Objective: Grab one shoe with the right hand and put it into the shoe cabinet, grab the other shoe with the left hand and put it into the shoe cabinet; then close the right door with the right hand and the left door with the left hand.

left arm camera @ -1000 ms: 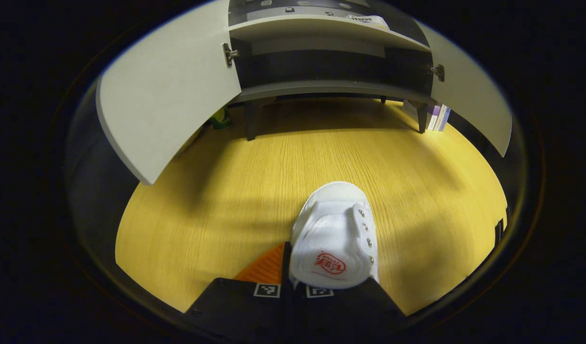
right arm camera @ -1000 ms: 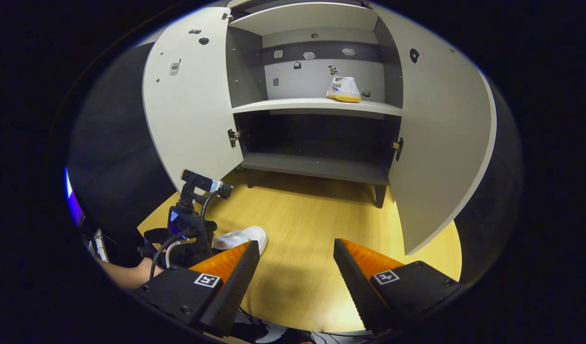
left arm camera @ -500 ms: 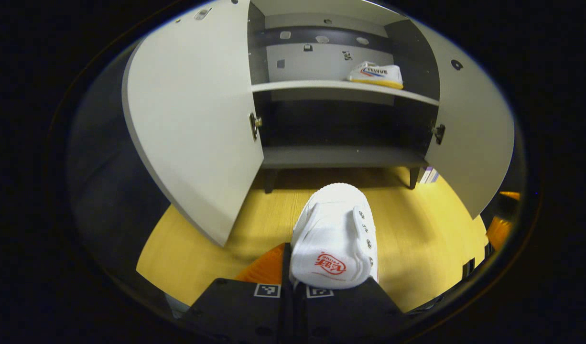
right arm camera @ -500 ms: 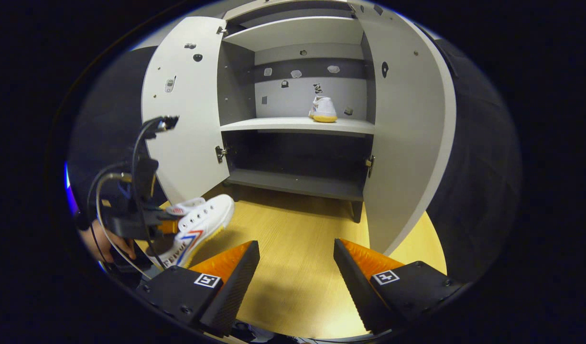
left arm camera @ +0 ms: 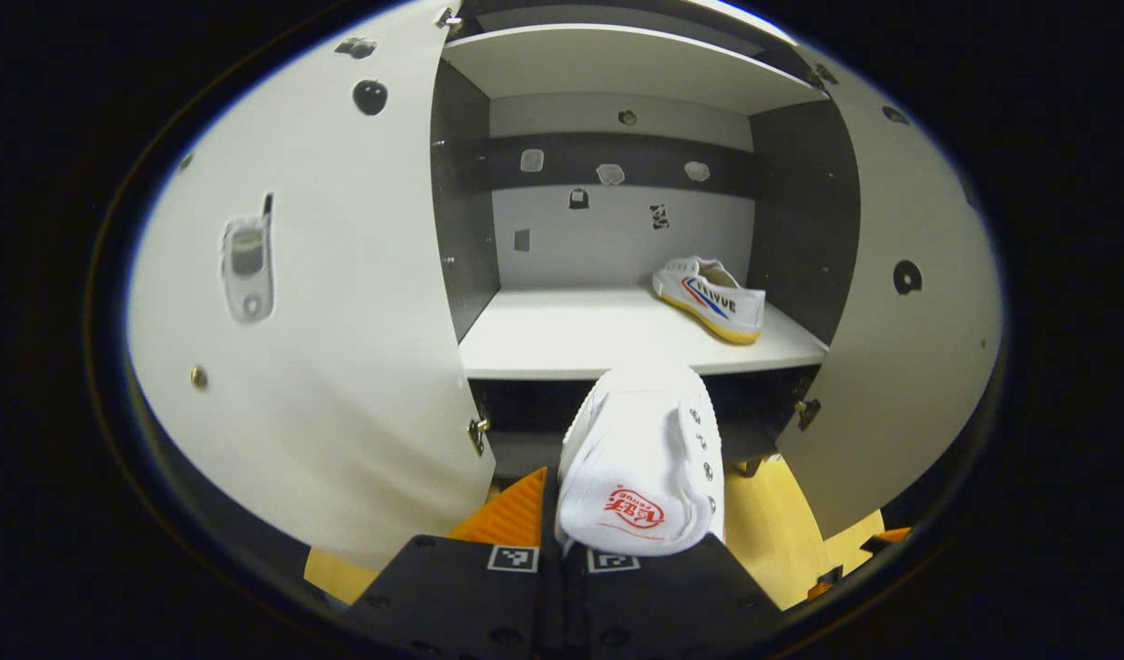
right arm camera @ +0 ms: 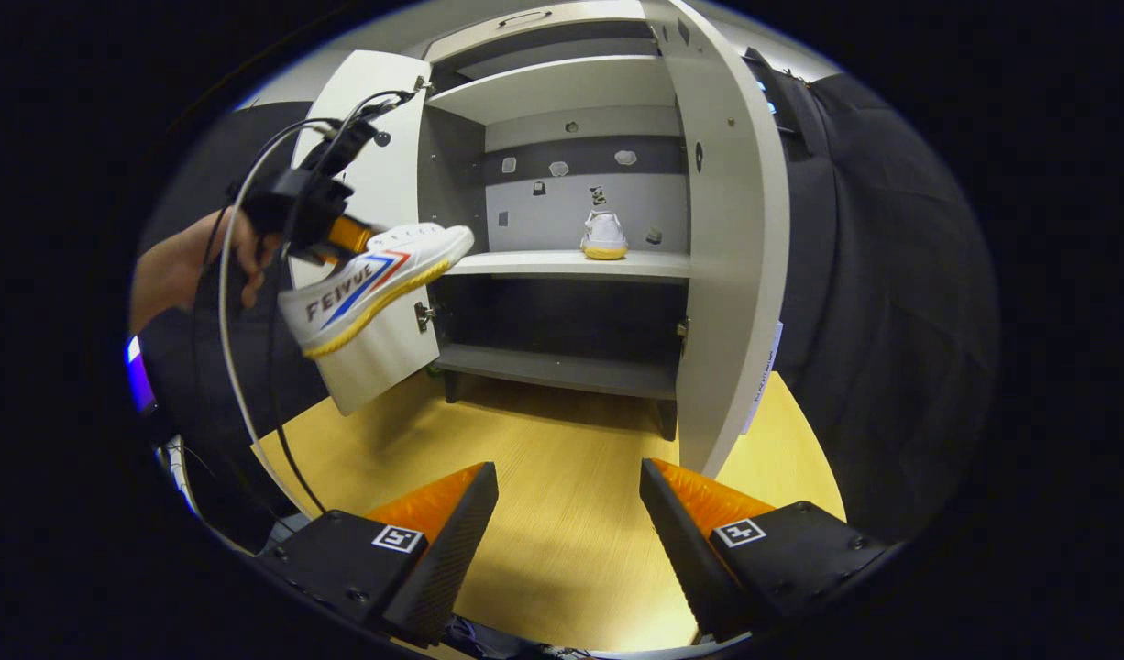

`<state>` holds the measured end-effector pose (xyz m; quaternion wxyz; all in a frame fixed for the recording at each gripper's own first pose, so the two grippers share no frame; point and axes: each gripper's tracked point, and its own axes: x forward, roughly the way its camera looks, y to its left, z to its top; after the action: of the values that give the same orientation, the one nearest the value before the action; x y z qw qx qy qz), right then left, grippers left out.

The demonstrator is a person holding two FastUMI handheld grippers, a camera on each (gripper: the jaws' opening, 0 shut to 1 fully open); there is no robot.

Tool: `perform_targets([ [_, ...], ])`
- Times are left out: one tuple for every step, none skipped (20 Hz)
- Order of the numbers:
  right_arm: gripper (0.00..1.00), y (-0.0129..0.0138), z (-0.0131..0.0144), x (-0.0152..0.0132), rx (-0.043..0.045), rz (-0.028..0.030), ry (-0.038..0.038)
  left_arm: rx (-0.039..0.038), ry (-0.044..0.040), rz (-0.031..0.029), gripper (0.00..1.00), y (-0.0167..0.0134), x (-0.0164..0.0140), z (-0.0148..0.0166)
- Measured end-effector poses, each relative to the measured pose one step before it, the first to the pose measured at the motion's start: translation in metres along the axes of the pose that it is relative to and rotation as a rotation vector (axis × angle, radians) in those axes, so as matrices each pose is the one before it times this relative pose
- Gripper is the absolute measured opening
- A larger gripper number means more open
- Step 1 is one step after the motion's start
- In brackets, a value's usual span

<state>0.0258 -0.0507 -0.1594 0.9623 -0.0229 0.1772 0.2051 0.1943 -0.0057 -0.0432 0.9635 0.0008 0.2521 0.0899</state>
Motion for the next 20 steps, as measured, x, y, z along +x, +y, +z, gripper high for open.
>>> perform_targets([
  [0.99,-0.00435,-0.00003,-0.00244,0.00279,-0.00292,-0.00450,0.00810,-0.00954,0.00885,0.05,0.00068,0.01115,0.01674],
  [0.99,-0.00500,0.00131,-0.00234,0.00242,-0.00612,-0.00818,0.00529,-0.00924,0.00153,0.05,-0.00034,0.01046,0.01675],
  [0.99,-0.00469,0.00237,-0.00241,0.00310,-0.00620,-0.00979,-0.00117,-0.00880,-0.00197,0.05,-0.00095,0.01077,0.01477],
  [0.99,-0.00479,0.00255,-0.00301,0.00285,-0.00678,-0.01121,-0.00374,0.00172,-0.00445,0.05,-0.00120,0.01242,0.01296],
  [0.99,-0.00526,0.00267,-0.00186,0.00156,-0.00781,-0.00913,-0.00470,0.00020,0.00089,0.05,-0.00013,0.01333,0.01222],
  [0.99,-0.00545,0.00220,-0.00325,0.00154,-0.00829,-0.00839,0.00556,0.00235,0.00231,0.05,0.00076,0.01329,0.01226],
  [0.99,-0.00540,0.00248,-0.00390,0.00105,-0.00884,-0.00893,0.00920,0.00682,0.00841,0.05,0.00156,0.01421,0.01067],
  [0.99,-0.00544,0.00159,-0.00357,0.00066,-0.01015,-0.00696,0.01021,0.00892,0.00380,0.05,0.00021,0.01649,0.01057],
  [0.99,-0.00647,0.00096,-0.00262,0.00058,-0.01330,-0.00556,0.00115,0.01485,0.00640,0.05,0.00037,0.01627,0.00770],
  [0.98,-0.00710,-0.00004,-0.00364,-0.00018,-0.01499,-0.00425,0.00182,0.01407,-0.00275,0.05,-0.00110,0.01557,0.00819],
  [0.99,-0.00768,0.00084,-0.00278,0.00057,-0.01748,-0.00130,-0.00046,0.01649,0.00259,0.05,-0.00104,0.01470,0.00691],
  [0.99,-0.00806,-0.00096,-0.00439,0.00223,-0.01880,-0.00039,0.00489,0.01729,-0.00001,0.05,-0.00206,0.01457,0.00604],
  [0.99,-0.00815,-0.00098,-0.00446,0.00624,-0.01887,-0.00057,0.00700,0.01765,0.00879,0.05,-0.00217,0.01351,0.00476],
  [0.99,-0.00729,0.00034,-0.00265,0.00698,-0.01830,-0.00212,0.02299,0.01965,0.00611,0.05,-0.00276,0.01547,0.00568],
  [0.99,-0.00825,0.00130,-0.00187,0.00652,-0.01984,-0.00268,0.02162,0.01737,0.00827,0.05,-0.00247,0.01252,0.00344],
  [0.99,-0.00627,0.00100,-0.00033,0.00543,-0.01858,-0.00257,0.01606,0.02563,0.00749,0.05,-0.00268,0.01388,0.00277],
  [0.99,-0.00566,0.00120,0.00008,0.00471,-0.01765,-0.00004,0.00241,0.02189,0.00613,0.05,-0.00393,0.01292,0.00191],
  [0.99,-0.00467,0.00174,-0.00030,0.00464,-0.01523,0.00091,-0.00291,0.02345,0.00469,0.05,-0.00421,0.01167,0.00143],
  [0.99,-0.00338,0.00270,0.00000,0.00458,-0.01431,0.00074,0.00457,0.01427,0.00418,0.05,-0.00384,0.00948,0.00096],
  [0.99,-0.00446,0.00047,-0.00108,0.00294,-0.01418,-0.00310,0.02798,0.01062,0.00780,0.05,-0.00268,0.00866,0.00150],
])
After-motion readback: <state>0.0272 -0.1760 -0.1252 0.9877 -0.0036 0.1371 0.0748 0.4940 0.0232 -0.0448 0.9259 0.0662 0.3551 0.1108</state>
